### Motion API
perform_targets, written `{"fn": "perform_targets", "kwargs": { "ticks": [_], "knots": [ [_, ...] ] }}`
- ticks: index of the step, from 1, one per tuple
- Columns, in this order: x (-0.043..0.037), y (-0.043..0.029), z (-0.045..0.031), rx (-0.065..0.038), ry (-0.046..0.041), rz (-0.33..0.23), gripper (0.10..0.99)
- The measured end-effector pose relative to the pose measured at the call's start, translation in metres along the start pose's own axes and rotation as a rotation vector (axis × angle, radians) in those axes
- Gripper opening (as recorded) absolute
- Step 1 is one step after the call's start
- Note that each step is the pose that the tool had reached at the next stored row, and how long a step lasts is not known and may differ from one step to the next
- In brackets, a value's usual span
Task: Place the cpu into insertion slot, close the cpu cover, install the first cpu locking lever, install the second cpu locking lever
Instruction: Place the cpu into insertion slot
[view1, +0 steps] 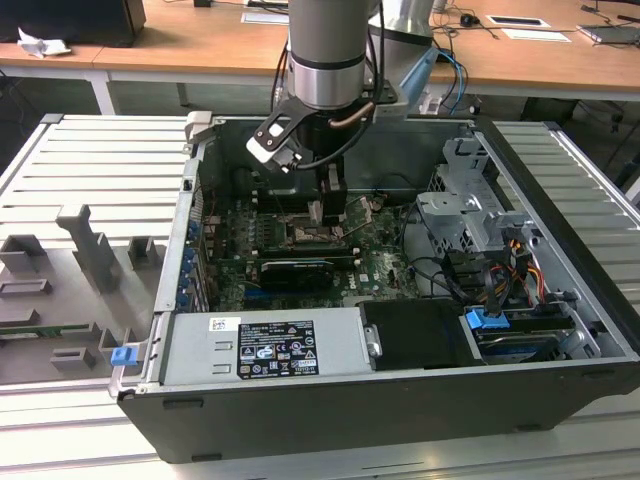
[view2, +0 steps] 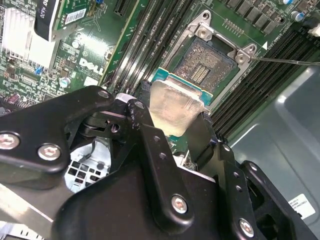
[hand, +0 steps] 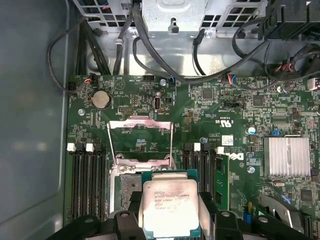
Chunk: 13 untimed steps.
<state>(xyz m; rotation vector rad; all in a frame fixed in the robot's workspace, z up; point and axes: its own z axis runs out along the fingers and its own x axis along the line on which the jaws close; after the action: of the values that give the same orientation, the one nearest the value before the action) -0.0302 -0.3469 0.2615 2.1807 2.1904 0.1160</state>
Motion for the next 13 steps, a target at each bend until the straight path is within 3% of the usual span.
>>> {"fn": "perform_targets", "kwargs": {
  "ticks": [13],
  "knots": [
    [0.0001, -0.0003, 0.0039, -0.001, -0.0024, 0.019, 0.529]
  ]
}}
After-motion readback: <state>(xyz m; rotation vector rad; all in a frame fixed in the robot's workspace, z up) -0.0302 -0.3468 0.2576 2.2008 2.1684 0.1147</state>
